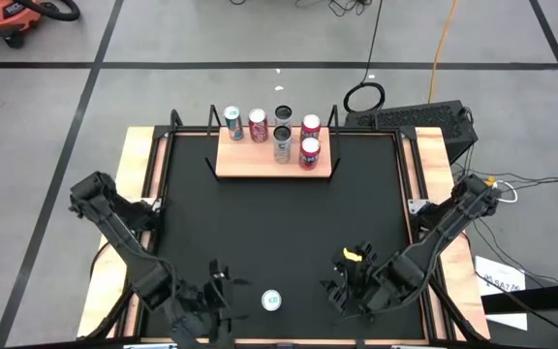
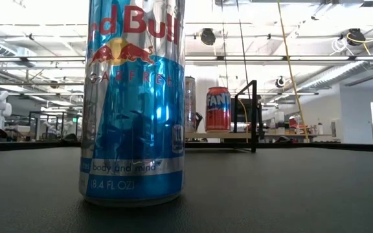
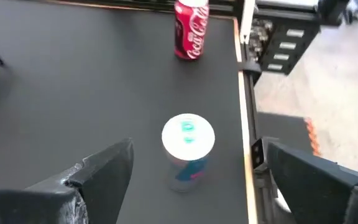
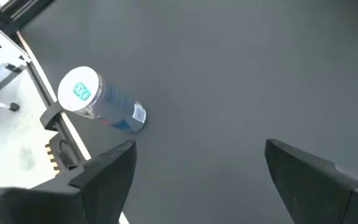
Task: Place canned beverage on shelf
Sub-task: Put the blue soda can aligned with the other blue soda can on the shelf
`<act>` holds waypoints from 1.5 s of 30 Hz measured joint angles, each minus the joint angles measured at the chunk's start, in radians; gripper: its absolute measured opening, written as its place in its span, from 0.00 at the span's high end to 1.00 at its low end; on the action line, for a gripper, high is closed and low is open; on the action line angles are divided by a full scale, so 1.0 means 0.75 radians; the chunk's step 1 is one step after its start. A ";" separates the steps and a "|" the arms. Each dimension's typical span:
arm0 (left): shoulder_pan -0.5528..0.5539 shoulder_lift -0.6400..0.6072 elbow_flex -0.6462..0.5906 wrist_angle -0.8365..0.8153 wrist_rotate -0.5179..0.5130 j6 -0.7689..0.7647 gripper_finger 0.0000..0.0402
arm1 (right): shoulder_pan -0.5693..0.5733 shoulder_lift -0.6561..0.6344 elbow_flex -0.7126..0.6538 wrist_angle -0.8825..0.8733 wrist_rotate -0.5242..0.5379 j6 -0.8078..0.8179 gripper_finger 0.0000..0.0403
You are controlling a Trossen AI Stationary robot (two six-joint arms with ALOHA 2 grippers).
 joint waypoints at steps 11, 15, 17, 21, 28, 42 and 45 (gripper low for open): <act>0.128 0.202 0.000 0.266 0.256 0.196 0.09 | 0.079 0.034 0.000 0.006 0.056 0.170 0.16; 0.170 0.220 0.000 0.258 0.259 0.190 0.09 | 0.113 0.034 0.001 0.006 0.113 0.235 0.16; 0.188 0.220 0.000 0.260 0.259 0.190 0.09 | 0.123 0.034 0.001 0.006 0.124 0.255 0.16; 0.214 0.220 0.000 0.258 0.261 0.193 0.09 | 0.137 0.034 0.001 0.006 0.142 0.278 0.16; 0.212 0.274 0.001 0.259 0.349 0.225 0.09 | 0.136 0.034 0.001 0.005 0.143 0.278 0.16; 0.275 0.312 0.001 0.262 0.381 0.223 0.16 | 0.136 0.034 0.001 -0.060 0.150 0.274 0.16; 0.290 0.312 0.001 0.240 0.436 0.224 0.24 | 0.136 0.034 0.002 -0.080 0.150 0.279 0.16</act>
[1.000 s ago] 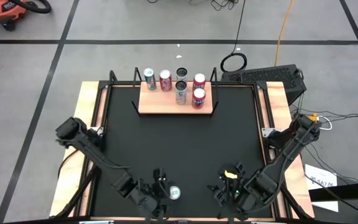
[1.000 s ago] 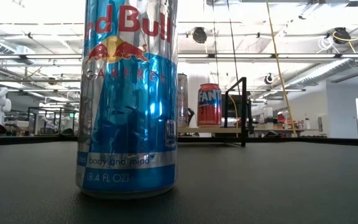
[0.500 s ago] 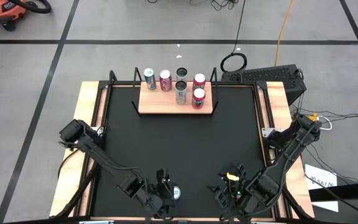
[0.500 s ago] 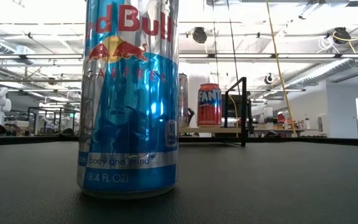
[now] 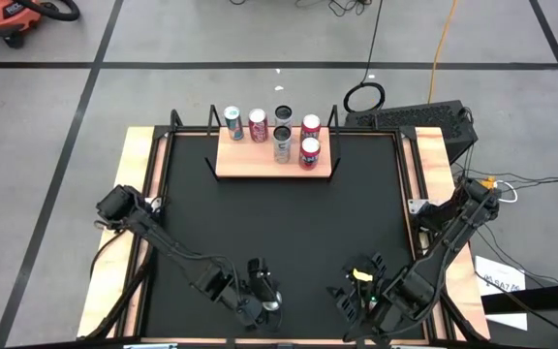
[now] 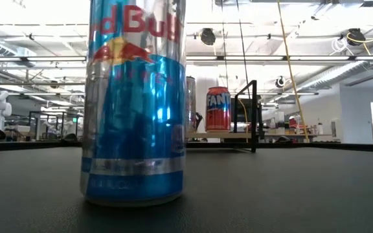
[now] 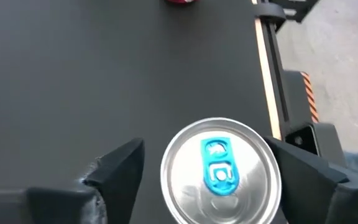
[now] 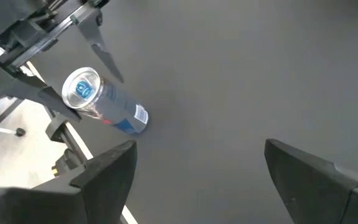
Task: Place canned beverage on shelf
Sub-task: Put the blue soda can aligned with the other blue soda can on the shelf
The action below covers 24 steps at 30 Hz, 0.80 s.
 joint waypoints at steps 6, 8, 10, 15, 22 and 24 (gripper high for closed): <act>0.024 -0.001 0.001 -0.090 0.085 0.011 0.33 | -0.002 0.000 0.000 -0.020 0.000 0.004 0.16; 0.029 -0.001 0.001 -0.106 0.090 0.010 0.36 | -0.003 0.000 0.000 -0.021 0.000 0.004 0.16; 0.038 -0.010 0.001 -0.129 0.091 0.012 0.39 | -0.008 0.000 0.000 -0.020 0.000 0.004 0.16; 0.101 -0.076 -0.002 -0.260 0.081 0.026 0.44 | -0.017 -0.003 0.000 -0.026 0.003 0.004 0.16; 0.281 -0.308 -0.002 -0.542 0.014 0.084 0.44 | -0.063 -0.048 0.000 -0.121 0.003 -0.012 0.16; 0.365 -0.393 -0.002 -0.619 -0.010 0.132 0.44 | -0.081 -0.076 0.000 -0.156 0.020 -0.046 0.16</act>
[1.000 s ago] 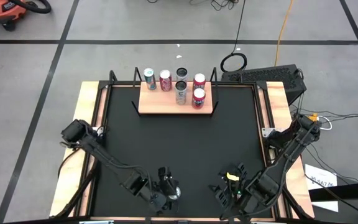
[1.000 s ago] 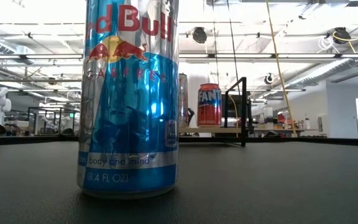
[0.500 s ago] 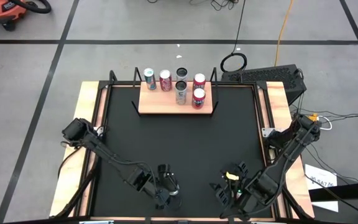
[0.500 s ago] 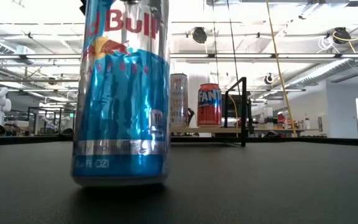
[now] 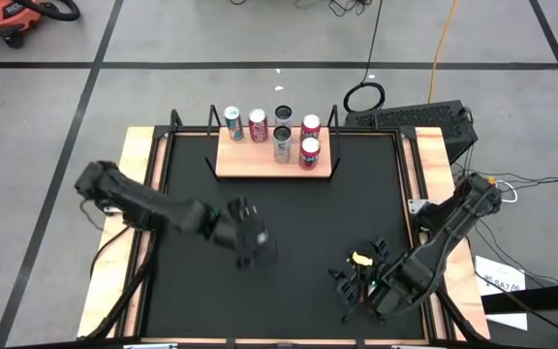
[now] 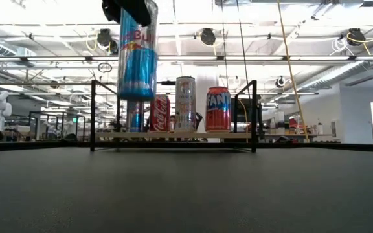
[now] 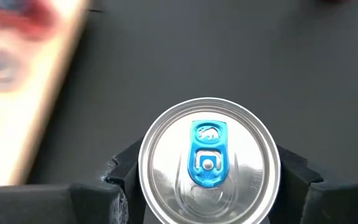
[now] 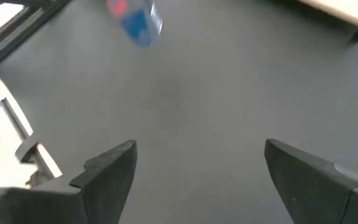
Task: Place canned beverage on shelf
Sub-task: Put the blue soda can aligned with the other blue soda can on the shelf
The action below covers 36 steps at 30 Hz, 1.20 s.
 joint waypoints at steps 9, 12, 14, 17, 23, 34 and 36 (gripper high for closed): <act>0.597 -0.248 0.001 -0.132 0.013 0.317 0.44 | -0.146 -0.191 0.000 -0.197 0.049 -0.291 0.16; 0.819 -0.255 0.001 -0.135 0.075 0.362 0.44 | -0.230 -0.253 0.000 -0.225 0.064 -0.414 0.16; 0.943 -0.255 0.001 -0.128 0.120 0.375 0.44 | -0.282 -0.291 0.000 -0.218 0.049 -0.486 0.16; 1.082 -0.255 0.001 -0.082 0.150 0.411 0.44 | -0.335 -0.340 0.000 -0.213 0.029 -0.587 0.16; 1.264 -0.250 0.001 0.038 0.206 0.453 0.44 | -0.405 -0.414 0.000 -0.214 0.009 -0.629 0.16; 1.306 -0.218 -0.198 0.100 0.274 0.328 0.44 | -0.455 -0.422 0.000 -0.208 0.020 -0.558 0.16; 1.297 -0.217 -0.229 0.121 0.277 0.315 0.44 | -0.463 -0.422 0.000 -0.208 0.028 -0.549 0.16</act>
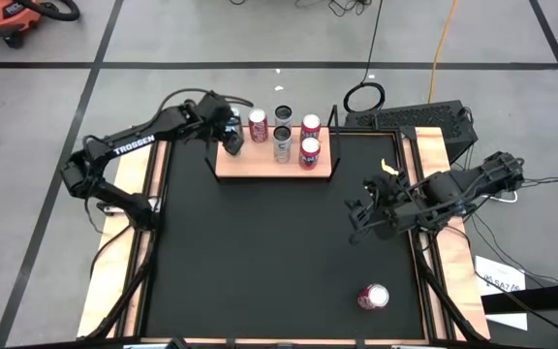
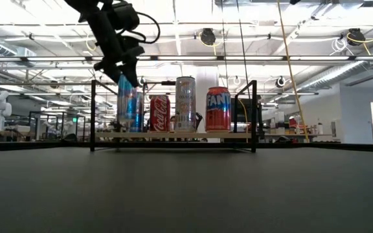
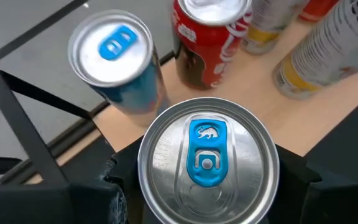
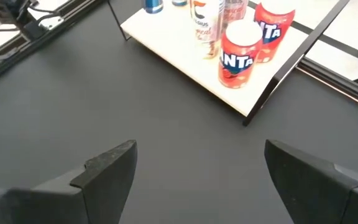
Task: Place canned beverage on shelf
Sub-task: Put the blue soda can aligned with the other blue soda can on the shelf
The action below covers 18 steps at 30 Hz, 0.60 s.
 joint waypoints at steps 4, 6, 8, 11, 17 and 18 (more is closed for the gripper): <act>-0.022 -0.001 -0.031 0.019 0.000 -0.006 0.44 | -0.001 0.000 0.000 0.000 0.015 0.025 0.16; -0.032 -0.001 -0.055 0.052 0.001 -0.025 0.44 | -0.001 0.000 0.000 0.000 0.015 0.029 0.16; -0.043 -0.001 -0.080 0.073 -0.001 -0.026 0.44 | -0.001 0.001 0.000 0.000 0.015 0.029 0.16; -0.054 -0.001 -0.113 0.083 -0.021 -0.028 0.44 | -0.001 0.001 0.000 0.000 0.016 0.030 0.16; -0.062 -0.001 -0.123 0.118 -0.089 -0.060 0.44 | -0.001 0.001 0.000 0.000 0.015 0.029 0.16; -0.062 -0.001 -0.123 0.120 -0.089 -0.059 0.44 | -0.001 0.001 0.000 0.000 0.016 0.029 0.16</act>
